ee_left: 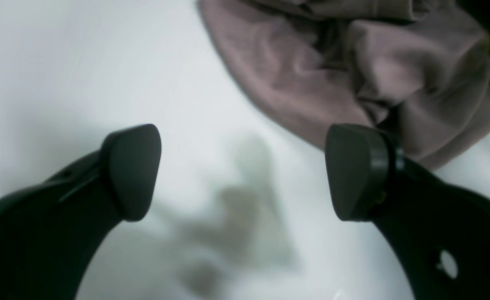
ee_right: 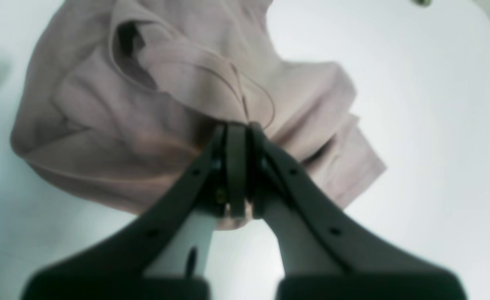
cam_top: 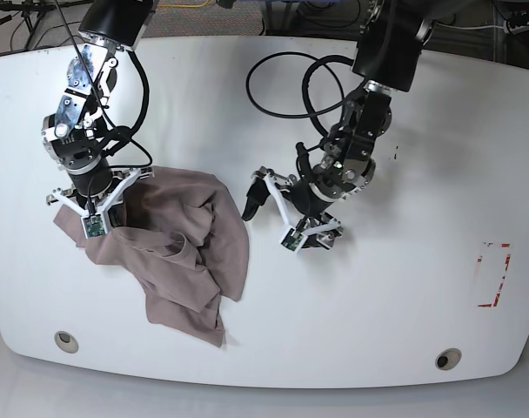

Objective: Fold the T-shirt properly

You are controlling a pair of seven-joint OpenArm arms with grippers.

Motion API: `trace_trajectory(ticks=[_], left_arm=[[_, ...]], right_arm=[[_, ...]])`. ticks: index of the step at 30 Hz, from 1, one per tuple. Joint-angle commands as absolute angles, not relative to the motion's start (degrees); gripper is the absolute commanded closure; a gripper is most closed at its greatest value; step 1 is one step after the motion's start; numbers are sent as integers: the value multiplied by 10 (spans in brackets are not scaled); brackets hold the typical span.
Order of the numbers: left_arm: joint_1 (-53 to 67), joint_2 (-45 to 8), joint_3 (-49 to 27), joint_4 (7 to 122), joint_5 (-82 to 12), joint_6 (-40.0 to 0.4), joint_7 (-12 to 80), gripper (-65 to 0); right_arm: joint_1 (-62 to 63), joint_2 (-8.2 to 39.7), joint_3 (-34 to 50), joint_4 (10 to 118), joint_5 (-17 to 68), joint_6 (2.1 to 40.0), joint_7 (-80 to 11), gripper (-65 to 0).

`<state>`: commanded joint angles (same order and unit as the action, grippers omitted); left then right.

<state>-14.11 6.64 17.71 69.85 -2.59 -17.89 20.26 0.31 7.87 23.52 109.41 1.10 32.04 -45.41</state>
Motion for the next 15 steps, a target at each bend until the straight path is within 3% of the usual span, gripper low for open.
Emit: trace_trajectory(ticks=[4, 15], left_arm=[[-160, 90, 177, 654, -26, -179, 203, -579], [-202, 90, 178, 547, -51, -176, 202, -579]], right_arm=[[4, 80, 235, 1096, 11, 320, -454, 0], [2, 79, 236, 1107, 12, 322, -453, 0]])
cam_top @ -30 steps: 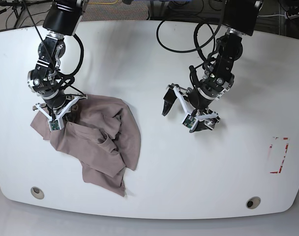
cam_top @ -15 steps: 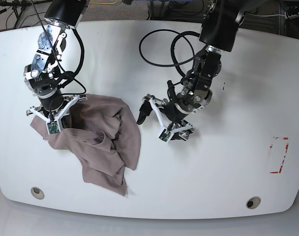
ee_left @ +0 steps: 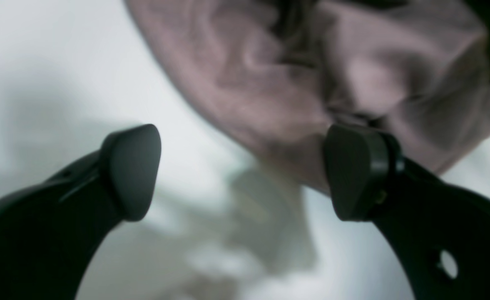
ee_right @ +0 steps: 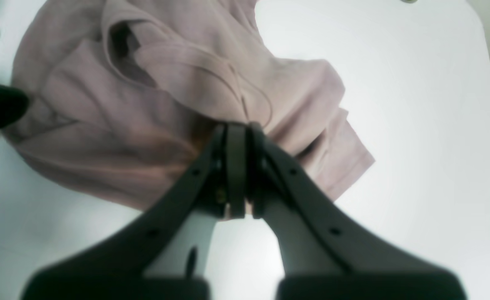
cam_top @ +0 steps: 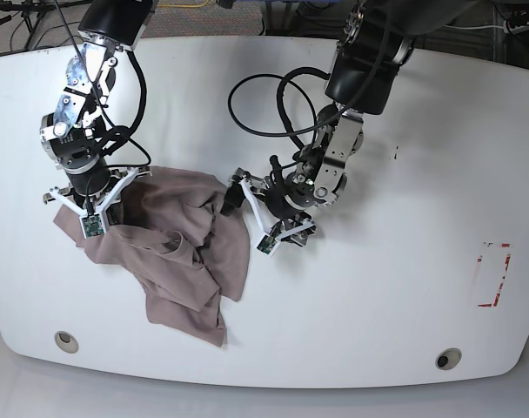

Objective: Fold the T-shirt properly

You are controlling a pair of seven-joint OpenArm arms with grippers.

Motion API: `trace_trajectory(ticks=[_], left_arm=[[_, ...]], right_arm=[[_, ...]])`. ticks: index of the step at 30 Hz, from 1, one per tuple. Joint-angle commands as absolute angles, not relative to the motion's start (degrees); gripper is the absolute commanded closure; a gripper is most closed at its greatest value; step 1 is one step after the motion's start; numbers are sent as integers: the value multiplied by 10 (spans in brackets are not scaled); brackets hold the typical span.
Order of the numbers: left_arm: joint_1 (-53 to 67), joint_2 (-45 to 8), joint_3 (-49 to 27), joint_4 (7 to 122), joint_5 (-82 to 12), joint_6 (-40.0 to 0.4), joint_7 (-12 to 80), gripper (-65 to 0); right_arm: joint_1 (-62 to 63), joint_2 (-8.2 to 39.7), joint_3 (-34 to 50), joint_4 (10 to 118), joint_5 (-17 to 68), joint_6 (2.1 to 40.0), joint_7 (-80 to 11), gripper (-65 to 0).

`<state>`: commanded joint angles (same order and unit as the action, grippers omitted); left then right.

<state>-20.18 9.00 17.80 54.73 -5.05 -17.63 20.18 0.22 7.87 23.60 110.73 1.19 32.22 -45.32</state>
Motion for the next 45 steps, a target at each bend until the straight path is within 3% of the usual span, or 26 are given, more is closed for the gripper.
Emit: trace_trajectory(ticks=[15, 21, 26, 34, 39, 43, 45], left_arm=[[-265, 90, 184, 426, -235, -181, 203, -574], [-267, 90, 252, 422, -271, -181, 205, -569], [-268, 90, 308, 422, -274, -179, 204, -497], [-264, 90, 320, 422, -273, -178, 204, -419], [-264, 90, 321, 422, -271, -176, 203, -287], [-265, 90, 318, 421, -271, -176, 202, -31], [-266, 90, 318, 420, -270, -176, 202, 0]], right_arm=[[2, 79, 237, 1116, 15, 323, -451, 0], [2, 78, 236, 1122, 16, 323, -451, 0], [2, 78, 236, 1123, 16, 323, -451, 0], [4, 78, 237, 1123, 16, 323, -451, 0], [4, 78, 237, 1123, 16, 323, -451, 0], [5, 78, 236, 1123, 16, 323, -451, 0], [5, 78, 236, 1123, 16, 323, -451, 0]])
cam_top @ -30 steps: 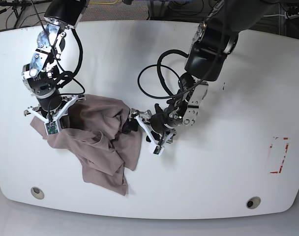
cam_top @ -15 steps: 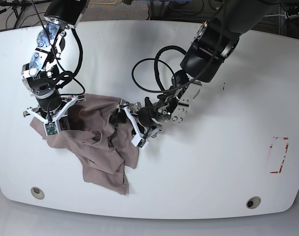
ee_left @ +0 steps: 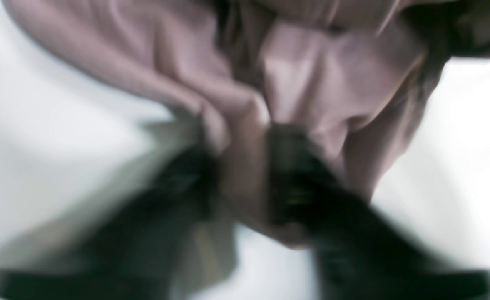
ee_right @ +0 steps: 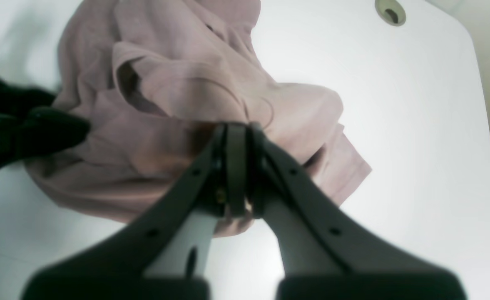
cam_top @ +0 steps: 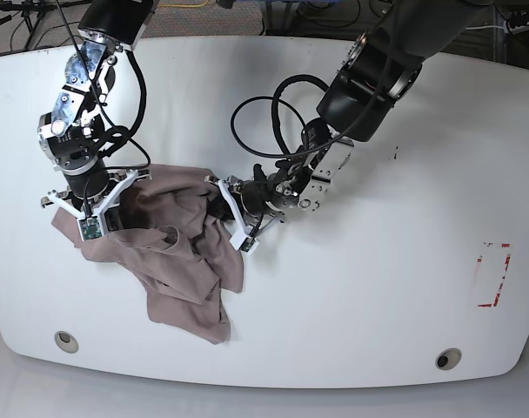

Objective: Fold the T-shirt properly

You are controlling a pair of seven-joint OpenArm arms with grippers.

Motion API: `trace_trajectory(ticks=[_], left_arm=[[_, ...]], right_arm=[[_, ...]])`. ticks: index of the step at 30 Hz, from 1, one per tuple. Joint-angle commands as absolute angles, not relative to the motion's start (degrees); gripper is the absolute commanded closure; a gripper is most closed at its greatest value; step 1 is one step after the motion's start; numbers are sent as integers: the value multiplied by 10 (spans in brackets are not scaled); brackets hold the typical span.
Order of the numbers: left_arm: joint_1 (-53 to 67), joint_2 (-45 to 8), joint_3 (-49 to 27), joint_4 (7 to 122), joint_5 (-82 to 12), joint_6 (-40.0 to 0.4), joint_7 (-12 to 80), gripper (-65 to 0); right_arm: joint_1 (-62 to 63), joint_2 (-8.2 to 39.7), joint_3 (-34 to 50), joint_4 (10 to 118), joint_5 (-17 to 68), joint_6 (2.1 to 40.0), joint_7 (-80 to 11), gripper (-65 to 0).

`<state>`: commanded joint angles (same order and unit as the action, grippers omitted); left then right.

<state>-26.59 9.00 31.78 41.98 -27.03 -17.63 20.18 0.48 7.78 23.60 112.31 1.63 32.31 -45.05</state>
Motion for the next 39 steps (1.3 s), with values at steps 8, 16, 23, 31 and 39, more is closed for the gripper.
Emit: trace_trajectory(ticks=[8, 16, 23, 31, 39], left_arm=[[-262, 90, 315, 429, -273, -176, 201, 0], [-219, 57, 248, 523, -274, -176, 207, 0], [-170, -16, 177, 672, -274, -177, 257, 0], [-94, -95, 97, 835, -274, -177, 292, 0], [-51, -128, -8, 974, -274, -179, 337, 0]], right_arm=[[5, 78, 237, 1141, 16, 323, -451, 0], [6, 80, 238, 1156, 15, 323, -451, 0], [31, 82, 239, 1155, 12, 323, -451, 0], [76, 80, 235, 1152, 14, 323, -451, 0], [131, 61, 233, 1151, 12, 323, -453, 0]])
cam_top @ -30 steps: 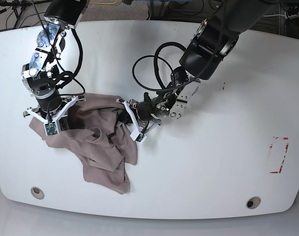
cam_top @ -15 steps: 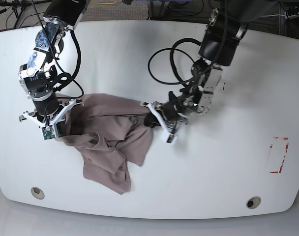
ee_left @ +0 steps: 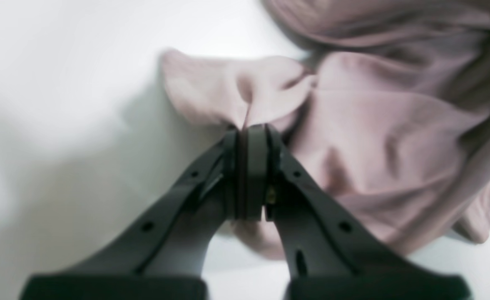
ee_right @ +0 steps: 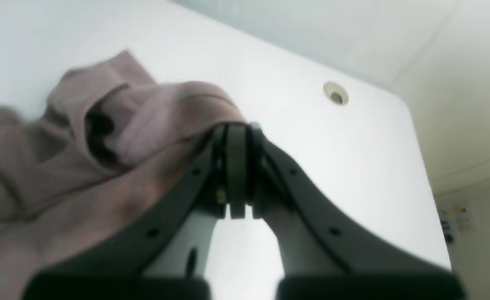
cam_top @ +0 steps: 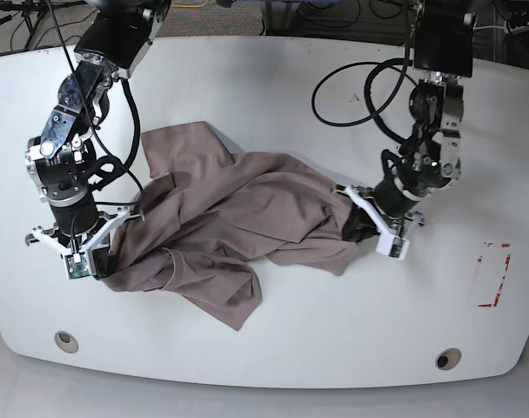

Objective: Fold the T-shirt properly
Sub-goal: 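Pull both grippers apart, stretching the shirt between them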

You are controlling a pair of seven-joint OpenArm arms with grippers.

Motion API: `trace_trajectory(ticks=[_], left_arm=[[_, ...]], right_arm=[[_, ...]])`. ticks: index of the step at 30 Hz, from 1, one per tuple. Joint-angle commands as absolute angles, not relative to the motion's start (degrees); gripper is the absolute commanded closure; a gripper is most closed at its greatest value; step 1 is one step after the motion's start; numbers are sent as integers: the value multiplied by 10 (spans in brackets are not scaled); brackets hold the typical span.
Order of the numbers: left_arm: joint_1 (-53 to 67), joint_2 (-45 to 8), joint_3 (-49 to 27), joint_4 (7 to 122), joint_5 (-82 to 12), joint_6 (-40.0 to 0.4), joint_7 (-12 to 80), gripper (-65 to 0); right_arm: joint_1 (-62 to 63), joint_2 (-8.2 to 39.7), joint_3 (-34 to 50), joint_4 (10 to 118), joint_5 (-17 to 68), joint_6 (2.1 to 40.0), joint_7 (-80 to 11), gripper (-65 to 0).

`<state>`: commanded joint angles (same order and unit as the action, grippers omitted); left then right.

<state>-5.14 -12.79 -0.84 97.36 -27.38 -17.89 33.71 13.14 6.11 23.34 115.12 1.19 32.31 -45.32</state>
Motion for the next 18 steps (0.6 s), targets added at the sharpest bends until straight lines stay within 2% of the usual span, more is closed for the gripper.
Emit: trace_trajectory(ticks=[8, 18], left_arm=[[-80, -131, -80, 1054, -274, -180, 386, 0], [-189, -145, -119, 1062, -274, -180, 420, 0]], right_arm=[[206, 59, 233, 1127, 12, 322, -454, 0], [328, 63, 232, 1044, 12, 322, -454, 0]])
